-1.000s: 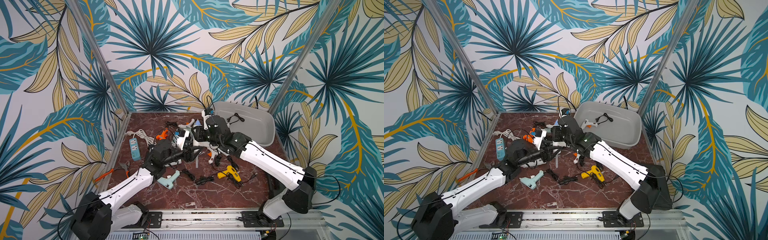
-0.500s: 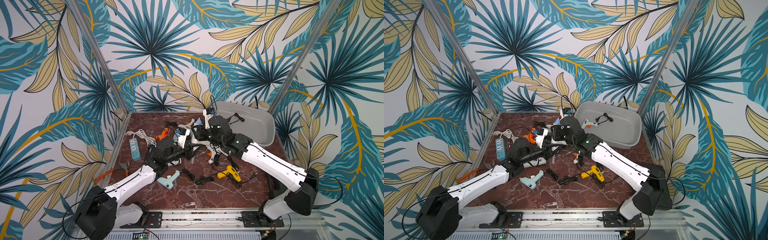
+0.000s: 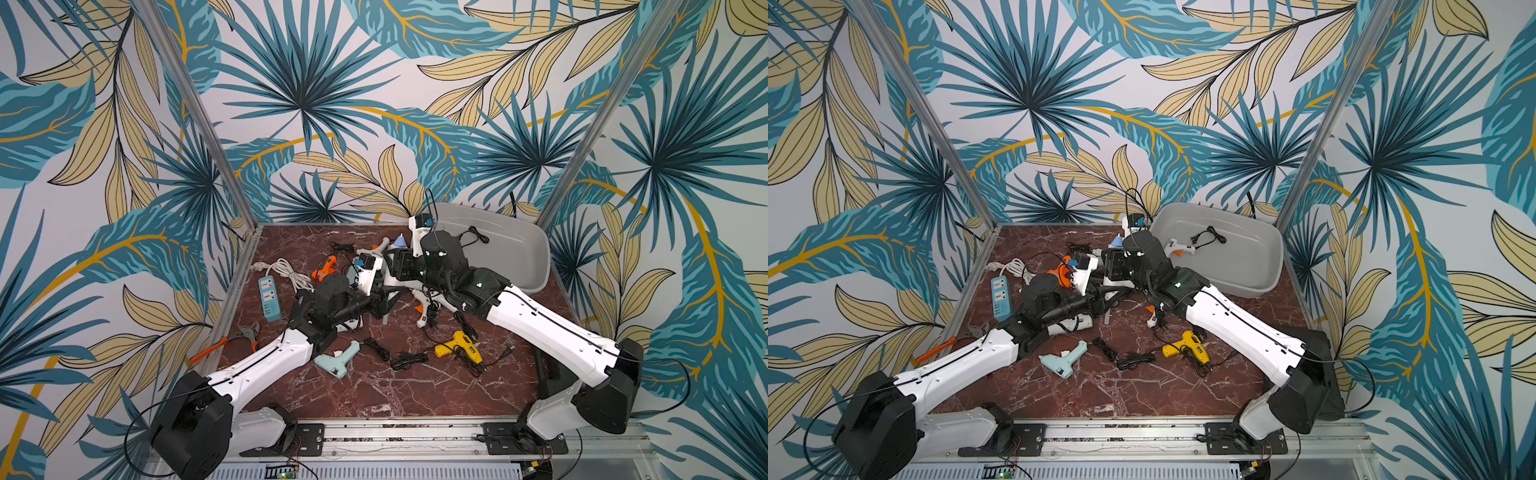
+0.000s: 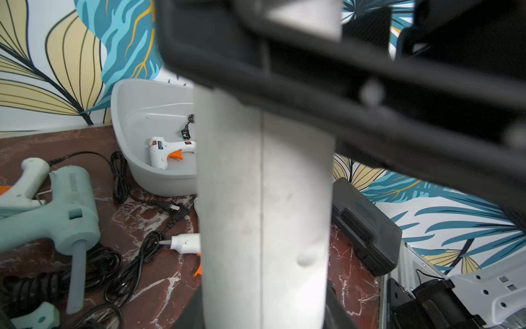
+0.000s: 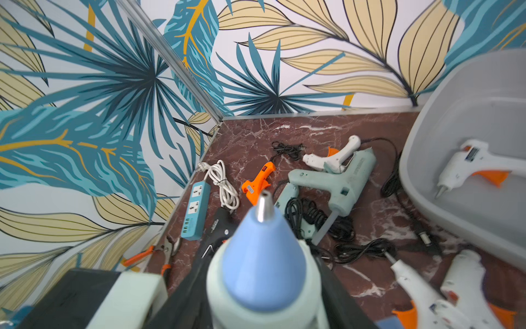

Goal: Put the hot melt glue gun into the storage box
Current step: Place the hot melt adhesive gun in the storage box.

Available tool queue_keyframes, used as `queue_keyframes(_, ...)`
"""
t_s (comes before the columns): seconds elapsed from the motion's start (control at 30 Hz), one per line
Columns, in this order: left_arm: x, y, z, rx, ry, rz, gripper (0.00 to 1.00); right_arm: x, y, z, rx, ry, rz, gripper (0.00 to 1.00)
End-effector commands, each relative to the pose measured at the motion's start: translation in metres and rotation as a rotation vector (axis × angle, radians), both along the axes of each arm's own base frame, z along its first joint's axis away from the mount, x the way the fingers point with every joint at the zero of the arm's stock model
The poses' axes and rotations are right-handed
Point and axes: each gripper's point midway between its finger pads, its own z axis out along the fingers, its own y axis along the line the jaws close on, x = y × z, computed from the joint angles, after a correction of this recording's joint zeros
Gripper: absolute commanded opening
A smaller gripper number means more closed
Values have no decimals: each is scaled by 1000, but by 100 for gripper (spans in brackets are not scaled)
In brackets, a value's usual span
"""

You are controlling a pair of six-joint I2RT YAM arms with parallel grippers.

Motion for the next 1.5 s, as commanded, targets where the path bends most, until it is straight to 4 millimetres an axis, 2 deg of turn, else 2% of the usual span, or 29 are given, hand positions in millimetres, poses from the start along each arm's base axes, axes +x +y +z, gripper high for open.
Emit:
queue_keyframes(0.0,4,3,38,16,-151,27,0,-6,-19,18,-5,-34,-50,69)
queue_keyframes(0.13,9,7,40,50,-177,61,0,-9,-33,19,-26,-7,-106,72)
queue_keyframes(0.3,19,12,41,100,-221,138,0,-6,-41,12,-55,63,-174,74)
queue_keyframes(0.57,34,14,36,269,-335,281,0,-2,-18,12,24,117,-131,77)
queue_keyframes(0.63,37,15,36,298,-357,321,0,1,-12,6,36,139,-128,77)
queue_keyframes(0.77,35,12,40,311,-405,345,0,11,-10,-9,30,160,-172,74)
queue_keyframes(0.87,36,14,43,296,-416,365,0,15,-9,-12,32,158,-186,59)
queue_keyframes(0.97,35,17,49,276,-432,381,0,15,-10,-12,36,150,-194,54)
queue_keyframes(1.03,32,19,54,250,-447,387,0,15,-8,-12,42,151,-190,54)
queue_keyframes(1.13,27,16,62,211,-473,366,0,16,-6,-12,51,154,-188,63)
queue_keyframes(1.2,20,12,65,185,-497,328,0,16,-1,-12,68,155,-170,65)
queue_keyframes(1.23,18,11,67,172,-505,314,0,25,-10,-11,76,153,-191,64)
queue_keyframes(1.33,15,10,68,158,-509,306,0,26,-11,-7,94,145,-182,47)
queue_keyframes(1.37,16,11,69,161,-504,314,0,26,-12,-6,101,142,-179,36)
queue_keyframes(1.4,17,12,69,161,-501,319,3,26,-14,-3,107,137,-178,23)
queue_keyframes(1.47,17,13,70,156,-499,326,17,27,-20,2,112,127,-182,2)
